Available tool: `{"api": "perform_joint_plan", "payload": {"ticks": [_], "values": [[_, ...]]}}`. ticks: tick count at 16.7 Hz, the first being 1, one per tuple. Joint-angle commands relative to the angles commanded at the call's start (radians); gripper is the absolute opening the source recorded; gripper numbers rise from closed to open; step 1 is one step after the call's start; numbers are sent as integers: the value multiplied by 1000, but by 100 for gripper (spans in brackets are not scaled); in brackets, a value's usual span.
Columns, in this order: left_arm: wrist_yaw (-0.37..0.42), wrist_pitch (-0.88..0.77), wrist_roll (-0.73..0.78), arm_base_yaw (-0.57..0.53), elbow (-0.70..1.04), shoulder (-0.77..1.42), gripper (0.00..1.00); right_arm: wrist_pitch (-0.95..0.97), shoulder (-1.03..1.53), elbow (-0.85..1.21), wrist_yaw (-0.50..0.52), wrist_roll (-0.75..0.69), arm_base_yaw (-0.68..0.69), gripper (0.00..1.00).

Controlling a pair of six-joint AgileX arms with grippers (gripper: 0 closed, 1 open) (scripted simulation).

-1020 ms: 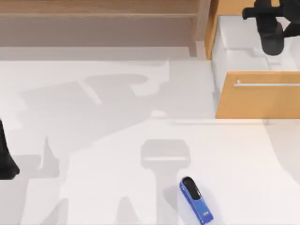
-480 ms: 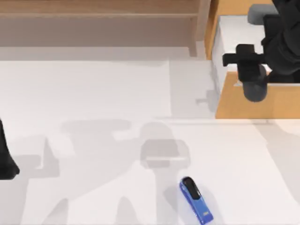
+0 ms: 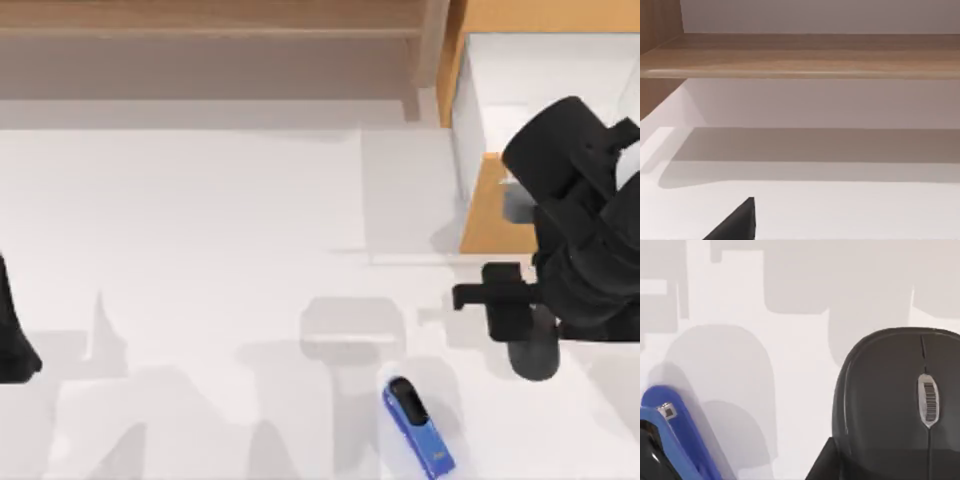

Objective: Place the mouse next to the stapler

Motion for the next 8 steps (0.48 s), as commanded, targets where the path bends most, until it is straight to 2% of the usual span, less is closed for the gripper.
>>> {"api": "perform_joint_plan", "payload": {"ticks": [4,8], "values": [[0,0,0,0,0,0,100,29,-17,-129,0,60,61,0],[0,0,0,0,0,0,100,40,-20,-172,0,78,81,0]]}}
